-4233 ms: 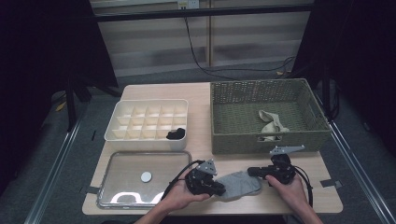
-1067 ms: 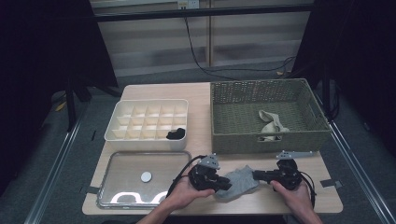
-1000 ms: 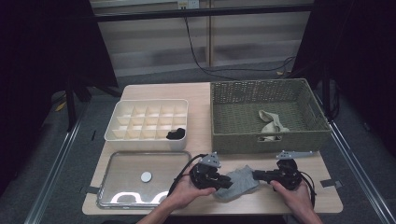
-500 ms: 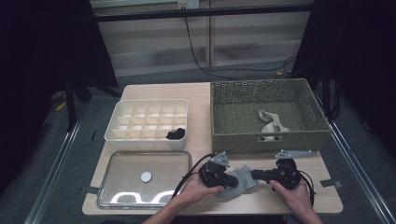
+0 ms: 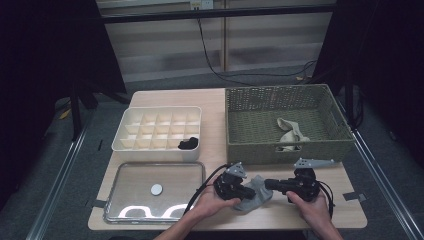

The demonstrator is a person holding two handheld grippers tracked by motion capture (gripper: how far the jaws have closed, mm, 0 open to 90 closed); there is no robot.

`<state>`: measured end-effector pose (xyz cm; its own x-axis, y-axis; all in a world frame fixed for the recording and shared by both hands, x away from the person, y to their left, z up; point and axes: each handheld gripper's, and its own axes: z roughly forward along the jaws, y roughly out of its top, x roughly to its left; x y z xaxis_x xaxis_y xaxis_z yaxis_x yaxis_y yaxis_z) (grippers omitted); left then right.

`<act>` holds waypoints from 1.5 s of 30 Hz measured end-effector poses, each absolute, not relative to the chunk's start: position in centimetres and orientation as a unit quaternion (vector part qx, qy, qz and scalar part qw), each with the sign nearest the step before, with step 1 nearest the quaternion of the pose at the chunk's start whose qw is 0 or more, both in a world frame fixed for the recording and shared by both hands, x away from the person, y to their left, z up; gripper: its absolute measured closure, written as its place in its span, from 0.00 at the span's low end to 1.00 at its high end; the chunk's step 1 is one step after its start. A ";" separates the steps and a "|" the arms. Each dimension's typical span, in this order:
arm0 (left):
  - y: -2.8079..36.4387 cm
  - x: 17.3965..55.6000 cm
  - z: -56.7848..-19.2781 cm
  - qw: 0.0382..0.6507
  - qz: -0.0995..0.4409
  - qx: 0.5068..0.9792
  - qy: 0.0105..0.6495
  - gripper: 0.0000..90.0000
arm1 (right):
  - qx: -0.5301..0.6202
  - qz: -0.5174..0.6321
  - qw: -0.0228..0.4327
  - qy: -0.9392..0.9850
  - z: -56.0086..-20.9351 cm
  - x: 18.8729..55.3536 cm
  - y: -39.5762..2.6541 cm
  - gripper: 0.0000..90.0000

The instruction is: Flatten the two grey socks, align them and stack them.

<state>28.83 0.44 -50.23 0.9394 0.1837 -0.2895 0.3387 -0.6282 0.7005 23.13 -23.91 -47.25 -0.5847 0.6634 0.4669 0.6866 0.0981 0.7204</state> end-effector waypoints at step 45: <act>4.5 27.0 -49.1 0.407 -0.054 0.898 0.162 0.79 | -0.460 -0.494 -0.008 -0.738 -46.4 23.9 -24.6 0.97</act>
